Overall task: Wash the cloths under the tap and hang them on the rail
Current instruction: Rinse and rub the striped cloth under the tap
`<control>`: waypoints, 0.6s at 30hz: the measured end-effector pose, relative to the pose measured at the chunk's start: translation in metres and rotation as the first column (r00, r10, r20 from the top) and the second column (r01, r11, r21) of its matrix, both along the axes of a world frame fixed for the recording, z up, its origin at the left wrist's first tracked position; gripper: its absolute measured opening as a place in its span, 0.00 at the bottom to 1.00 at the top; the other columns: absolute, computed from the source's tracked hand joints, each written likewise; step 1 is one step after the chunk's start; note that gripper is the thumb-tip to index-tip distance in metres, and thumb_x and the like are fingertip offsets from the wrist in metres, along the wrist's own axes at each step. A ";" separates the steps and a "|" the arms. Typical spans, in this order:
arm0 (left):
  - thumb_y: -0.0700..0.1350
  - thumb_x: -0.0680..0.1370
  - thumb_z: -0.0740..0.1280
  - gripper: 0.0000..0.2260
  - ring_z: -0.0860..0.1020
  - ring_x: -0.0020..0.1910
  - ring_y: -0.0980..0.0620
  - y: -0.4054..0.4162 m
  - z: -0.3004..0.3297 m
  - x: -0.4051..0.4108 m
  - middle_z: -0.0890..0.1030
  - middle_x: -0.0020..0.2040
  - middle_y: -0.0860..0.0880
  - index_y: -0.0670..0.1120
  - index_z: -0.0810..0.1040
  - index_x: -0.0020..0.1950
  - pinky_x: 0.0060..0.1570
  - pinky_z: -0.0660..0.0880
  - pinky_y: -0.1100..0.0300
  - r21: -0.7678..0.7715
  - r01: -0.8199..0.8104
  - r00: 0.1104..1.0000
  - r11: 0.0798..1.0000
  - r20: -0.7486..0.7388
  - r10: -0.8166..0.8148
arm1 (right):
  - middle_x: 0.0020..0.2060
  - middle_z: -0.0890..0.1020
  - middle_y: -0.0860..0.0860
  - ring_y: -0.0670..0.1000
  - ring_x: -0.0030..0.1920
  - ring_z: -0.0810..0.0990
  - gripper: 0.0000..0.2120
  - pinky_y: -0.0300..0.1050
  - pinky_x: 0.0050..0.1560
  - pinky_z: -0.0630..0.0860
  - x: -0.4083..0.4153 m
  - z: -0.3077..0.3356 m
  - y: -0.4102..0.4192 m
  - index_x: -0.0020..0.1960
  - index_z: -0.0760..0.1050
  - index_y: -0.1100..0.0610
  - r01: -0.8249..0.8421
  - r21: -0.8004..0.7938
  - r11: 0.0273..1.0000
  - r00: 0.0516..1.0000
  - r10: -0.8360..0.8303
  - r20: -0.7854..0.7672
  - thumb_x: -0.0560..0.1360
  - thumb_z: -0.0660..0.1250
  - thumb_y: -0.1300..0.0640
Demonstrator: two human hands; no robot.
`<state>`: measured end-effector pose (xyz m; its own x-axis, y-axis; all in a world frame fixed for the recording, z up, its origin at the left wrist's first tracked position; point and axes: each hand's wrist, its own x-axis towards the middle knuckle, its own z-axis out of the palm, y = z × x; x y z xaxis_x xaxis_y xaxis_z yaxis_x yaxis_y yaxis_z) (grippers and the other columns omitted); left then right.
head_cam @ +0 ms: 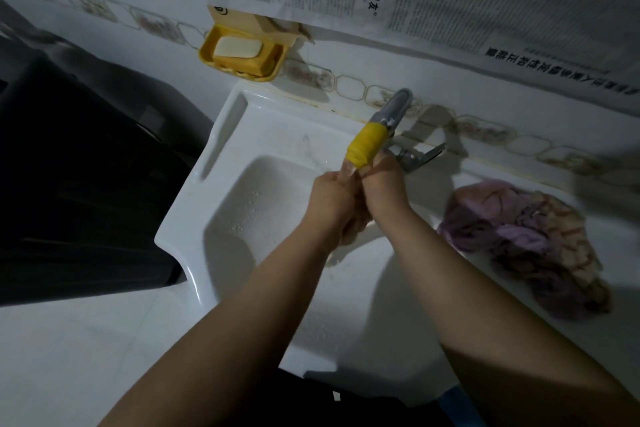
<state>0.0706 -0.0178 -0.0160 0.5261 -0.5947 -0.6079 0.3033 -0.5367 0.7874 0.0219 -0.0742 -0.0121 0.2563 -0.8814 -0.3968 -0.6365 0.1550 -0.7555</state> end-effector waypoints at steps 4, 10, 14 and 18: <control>0.49 0.83 0.56 0.19 0.81 0.50 0.37 -0.001 -0.004 0.011 0.81 0.51 0.34 0.34 0.78 0.55 0.33 0.75 0.59 0.007 -0.020 0.999 1.000 -0.044 0.020 | 0.30 0.76 0.55 0.59 0.38 0.78 0.20 0.50 0.41 0.75 -0.002 0.004 0.028 0.34 0.72 0.58 -0.119 -0.161 0.980 0.993 0.122 0.007 0.80 0.57 0.48; 0.53 0.83 0.55 0.19 0.78 0.43 0.44 0.000 -0.004 0.004 0.79 0.42 0.42 0.38 0.76 0.51 0.41 0.75 0.56 0.111 0.050 0.998 0.993 -0.046 -0.045 | 0.36 0.77 0.56 0.59 0.44 0.78 0.18 0.45 0.41 0.68 -0.008 -0.001 0.010 0.35 0.66 0.57 -0.094 -0.166 0.982 0.989 0.073 -0.127 0.81 0.56 0.50; 0.45 0.83 0.57 0.17 0.75 0.40 0.46 0.000 -0.011 0.018 0.75 0.33 0.45 0.39 0.73 0.37 0.29 0.71 0.65 0.118 0.098 0.995 0.988 0.020 -0.101 | 0.35 0.80 0.60 0.59 0.38 0.78 0.22 0.46 0.36 0.68 -0.005 -0.001 0.038 0.40 0.76 0.60 -0.217 -0.326 0.920 0.975 0.189 -0.115 0.81 0.54 0.46; 0.52 0.82 0.57 0.18 0.78 0.39 0.47 0.004 -0.003 0.011 0.80 0.39 0.43 0.41 0.78 0.45 0.42 0.78 0.55 0.064 0.200 0.979 0.978 0.018 -0.201 | 0.45 0.81 0.60 0.61 0.49 0.79 0.12 0.49 0.46 0.73 -0.015 -0.016 0.009 0.54 0.74 0.57 -0.145 -0.210 0.967 0.988 0.130 -0.083 0.80 0.57 0.51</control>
<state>0.0813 -0.0138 -0.0191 0.4146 -0.6513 -0.6356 0.1660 -0.6326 0.7565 0.0067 -0.0657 -0.0280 0.3596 -0.9061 -0.2229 -0.6915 -0.0985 -0.7156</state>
